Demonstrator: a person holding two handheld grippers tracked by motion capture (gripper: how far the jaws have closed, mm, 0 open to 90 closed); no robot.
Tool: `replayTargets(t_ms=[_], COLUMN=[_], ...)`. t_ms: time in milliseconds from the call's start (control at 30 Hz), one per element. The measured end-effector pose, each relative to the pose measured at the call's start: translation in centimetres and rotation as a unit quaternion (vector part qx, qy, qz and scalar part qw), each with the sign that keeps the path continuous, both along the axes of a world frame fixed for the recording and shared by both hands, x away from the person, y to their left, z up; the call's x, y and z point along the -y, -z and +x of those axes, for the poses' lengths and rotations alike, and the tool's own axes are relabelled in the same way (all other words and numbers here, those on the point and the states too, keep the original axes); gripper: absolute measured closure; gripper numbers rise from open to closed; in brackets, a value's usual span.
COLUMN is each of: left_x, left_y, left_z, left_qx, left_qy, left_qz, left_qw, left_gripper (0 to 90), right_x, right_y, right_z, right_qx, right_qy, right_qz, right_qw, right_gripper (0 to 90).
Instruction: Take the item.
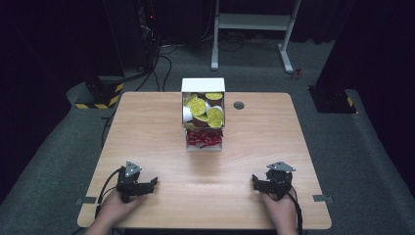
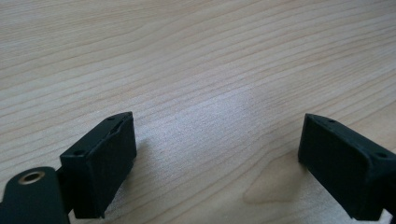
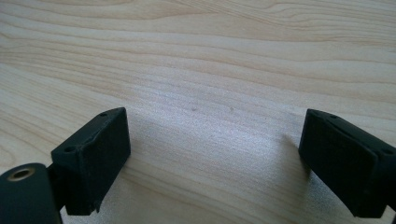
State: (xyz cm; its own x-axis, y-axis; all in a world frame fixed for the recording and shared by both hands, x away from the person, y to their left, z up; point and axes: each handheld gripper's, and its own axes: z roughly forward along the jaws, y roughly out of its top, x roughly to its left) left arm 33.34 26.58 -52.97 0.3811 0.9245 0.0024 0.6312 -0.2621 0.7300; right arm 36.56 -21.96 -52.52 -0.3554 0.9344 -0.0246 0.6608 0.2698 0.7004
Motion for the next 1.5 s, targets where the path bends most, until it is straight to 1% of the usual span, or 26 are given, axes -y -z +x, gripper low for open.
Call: replayTargets(t_ms=[233, 500, 1100, 1200, 1267, 1367, 1400, 1500], left_x=[-0.01, 0.08, 0.08, 0.07, 0.07, 0.06, 0.06, 0.05], left_y=[0.01, 0.03, 0.03, 0.02, 0.02, 0.02, 0.02, 0.02], left_z=[0.0, 0.03, 0.03, 0.03, 0.03, 0.03, 0.03, 0.04], left_qx=[-0.001, -0.001, -0.001, -0.001, -0.001, -0.001, -0.001, -0.001], left_qy=[0.0, 0.003, 0.003, 0.003, 0.003, 0.003, 0.003, 0.003], left_qz=[-0.003, 0.001, 0.0, 0.0, 0.0, 0.0, 0.0, -0.001], left_qw=[1.0, 1.0, 1.0, 1.0, 1.0, 1.0, 1.0, 1.0], left_gripper=[11.4, 10.3, 10.3, 10.3, 10.3, 10.3, 10.3, 10.3], right_x=[-0.04, -0.06, 0.03, 0.11, 0.17, 0.16, 0.23, 0.18], right_y=[0.0, -0.02, -0.02, -0.09, -0.12, -0.17, -0.21, -0.31], right_z=[-0.04, -0.09, -0.31, -0.55, -0.59, -0.65, -0.65, -0.75], right_qx=[-0.001, -0.003, -0.002, 0.002, 0.003, 0.002, 0.004, 0.006], right_qy=[0.003, 0.005, 0.004, 0.009, 0.01, 0.011, 0.005, 0.003], right_qz=[0.001, 0.004, 0.007, 0.007, 0.007, 0.009, 0.006, 0.007], right_qw=[1.0, 1.0, 1.0, 0.9999, 0.9999, 0.9999, 1.0, 1.0], right_gripper=[8.9, 9.1, 10.4, 15.6, 17.3, 18.6, 19.5, 20.1])
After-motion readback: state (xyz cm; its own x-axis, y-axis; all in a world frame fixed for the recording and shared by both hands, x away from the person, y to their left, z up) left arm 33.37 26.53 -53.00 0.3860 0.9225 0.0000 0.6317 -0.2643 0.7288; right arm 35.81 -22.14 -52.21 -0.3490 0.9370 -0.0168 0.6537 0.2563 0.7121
